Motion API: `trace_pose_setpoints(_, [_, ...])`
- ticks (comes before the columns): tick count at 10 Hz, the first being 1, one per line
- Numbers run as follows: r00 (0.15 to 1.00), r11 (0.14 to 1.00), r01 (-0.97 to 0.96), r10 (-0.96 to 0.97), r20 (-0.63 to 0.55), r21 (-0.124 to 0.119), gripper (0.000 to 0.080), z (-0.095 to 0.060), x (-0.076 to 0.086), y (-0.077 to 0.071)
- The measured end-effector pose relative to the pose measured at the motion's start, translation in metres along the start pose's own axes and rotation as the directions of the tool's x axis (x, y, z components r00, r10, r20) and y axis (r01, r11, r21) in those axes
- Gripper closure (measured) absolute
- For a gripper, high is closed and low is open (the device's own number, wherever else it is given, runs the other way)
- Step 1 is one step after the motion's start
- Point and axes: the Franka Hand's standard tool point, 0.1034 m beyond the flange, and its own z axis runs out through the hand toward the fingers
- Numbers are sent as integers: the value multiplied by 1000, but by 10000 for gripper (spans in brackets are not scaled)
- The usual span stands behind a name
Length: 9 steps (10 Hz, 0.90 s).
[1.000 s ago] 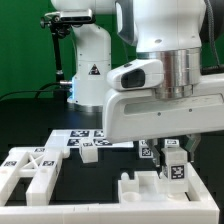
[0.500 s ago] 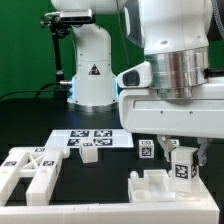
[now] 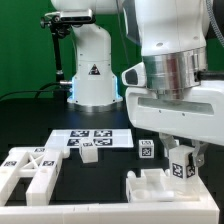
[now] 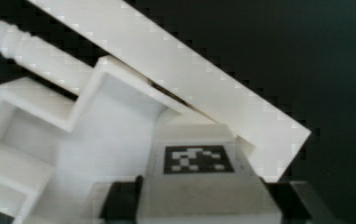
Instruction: Assemble chair
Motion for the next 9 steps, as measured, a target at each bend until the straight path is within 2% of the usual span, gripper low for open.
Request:
trace_pose_setpoints(2, [984, 984, 177, -177, -1, -2, 200, 0, 0, 1])
trace_pose_setpoints(3, [988, 988, 156, -156, 1, 0, 165, 0, -1, 0])
trace_pose_setpoints(6, [905, 905, 425, -425, 0, -5, 151, 0, 0, 1])
trace_pose_setpoints(7, [829, 829, 560, -560, -2, -17, 151, -1, 0, 1])
trace_pose_setpoints(9, [686, 686, 727, -727, -2, -22, 151, -3, 0, 0])
